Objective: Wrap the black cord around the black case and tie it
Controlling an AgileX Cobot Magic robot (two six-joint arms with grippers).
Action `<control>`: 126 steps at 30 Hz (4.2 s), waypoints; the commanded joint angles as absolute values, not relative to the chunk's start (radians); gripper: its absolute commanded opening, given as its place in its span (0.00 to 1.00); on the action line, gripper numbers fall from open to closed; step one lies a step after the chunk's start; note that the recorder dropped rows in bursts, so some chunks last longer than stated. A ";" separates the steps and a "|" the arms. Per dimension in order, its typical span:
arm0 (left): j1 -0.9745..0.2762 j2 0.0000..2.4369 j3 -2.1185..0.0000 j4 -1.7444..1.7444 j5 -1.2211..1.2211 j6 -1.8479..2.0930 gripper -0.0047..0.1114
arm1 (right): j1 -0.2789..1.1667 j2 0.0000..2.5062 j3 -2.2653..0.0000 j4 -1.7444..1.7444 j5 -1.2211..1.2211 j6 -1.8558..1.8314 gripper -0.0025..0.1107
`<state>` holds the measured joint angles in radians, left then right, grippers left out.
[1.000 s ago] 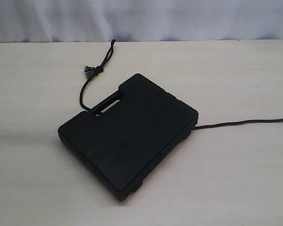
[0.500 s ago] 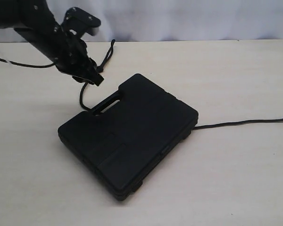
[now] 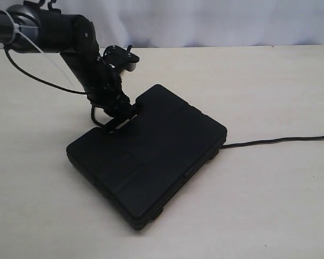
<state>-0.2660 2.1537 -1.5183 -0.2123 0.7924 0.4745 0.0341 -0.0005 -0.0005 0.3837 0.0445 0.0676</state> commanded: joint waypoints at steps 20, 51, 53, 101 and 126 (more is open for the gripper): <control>-0.256 2.189 -1.566 -0.324 0.681 0.373 0.04 | 0.037 0.000 0.000 0.388 0.121 0.038 0.06; -0.162 2.145 -1.566 -0.750 0.773 0.182 0.04 | 0.037 0.400 -0.286 1.602 0.671 -1.286 0.06; -0.162 2.126 -1.569 -0.755 0.763 0.190 0.04 | 0.037 0.470 -0.309 1.602 0.678 -1.288 0.06; -0.164 2.007 -1.569 -0.959 0.756 0.388 0.04 | 0.950 1.230 -0.602 -1.185 0.637 1.154 0.06; -0.164 2.007 -1.569 -0.953 0.775 0.388 0.04 | 1.410 1.699 -0.630 -1.744 1.060 2.048 0.54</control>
<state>-0.1625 2.0314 -1.5525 -0.9240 0.7568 0.3937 1.4083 1.6526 -0.5819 -1.7334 1.0133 2.0703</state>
